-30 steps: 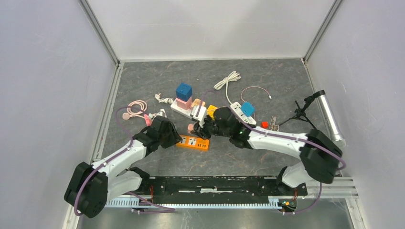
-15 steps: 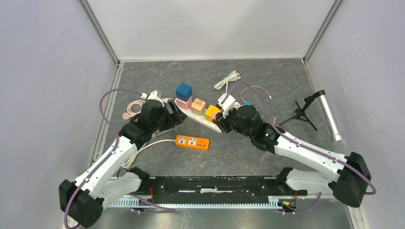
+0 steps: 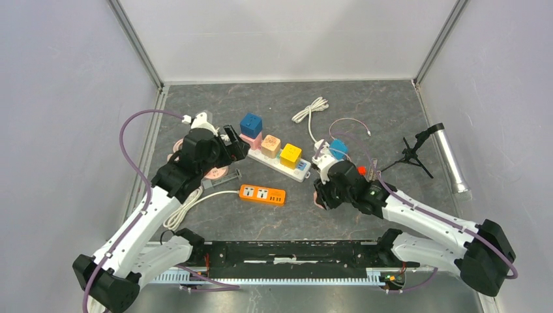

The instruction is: Pull the plug off the socket

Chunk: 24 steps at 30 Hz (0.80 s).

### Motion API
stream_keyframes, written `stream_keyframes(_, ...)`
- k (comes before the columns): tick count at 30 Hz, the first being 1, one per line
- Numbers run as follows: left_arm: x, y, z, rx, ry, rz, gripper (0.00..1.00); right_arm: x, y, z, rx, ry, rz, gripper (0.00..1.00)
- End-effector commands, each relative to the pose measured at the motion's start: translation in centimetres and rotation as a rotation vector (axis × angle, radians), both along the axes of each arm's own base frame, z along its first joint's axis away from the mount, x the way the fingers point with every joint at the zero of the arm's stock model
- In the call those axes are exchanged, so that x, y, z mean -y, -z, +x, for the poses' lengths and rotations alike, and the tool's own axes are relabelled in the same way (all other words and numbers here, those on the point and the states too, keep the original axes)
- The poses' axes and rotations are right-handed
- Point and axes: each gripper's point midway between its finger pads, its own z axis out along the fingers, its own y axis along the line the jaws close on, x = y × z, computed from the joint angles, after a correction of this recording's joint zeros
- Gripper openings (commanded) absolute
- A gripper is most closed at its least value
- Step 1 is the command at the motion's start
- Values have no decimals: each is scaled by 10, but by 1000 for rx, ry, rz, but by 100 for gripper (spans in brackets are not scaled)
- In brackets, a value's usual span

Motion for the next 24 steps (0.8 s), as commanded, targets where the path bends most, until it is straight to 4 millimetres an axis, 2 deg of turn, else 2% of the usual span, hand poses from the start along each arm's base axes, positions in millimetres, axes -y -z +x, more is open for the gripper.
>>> stream_keyframes(1,-2,-16,9,64,12,45,100,11,32,-34,-184,39,56,27)
stream_keyframes(4,-1,-15,10,69,14,45,100,17,55,-45,-250,66,91,32)
stream_keyframes(6,-1,-14,11,68,15,44,100,19,63,-47,-278,83,109,33)
stream_keyframes(9,0,-12,11,62,19,46,100,20,68,-46,-284,99,118,35)
stream_keyframes(10,0,-11,11,59,18,45,100,20,68,-44,-280,104,117,40)
stream_keyframes(14,-2,-8,10,44,17,51,100,23,58,-32,-233,140,105,66)
stream_keyframes(16,-4,-8,10,45,13,60,100,26,49,-23,-191,166,94,74)
stream_keyframes(20,-4,-8,11,51,19,71,100,34,33,-7,-117,215,65,81)
stream_keyframes(24,-2,-9,12,56,35,79,100,42,4,12,-19,280,50,82)
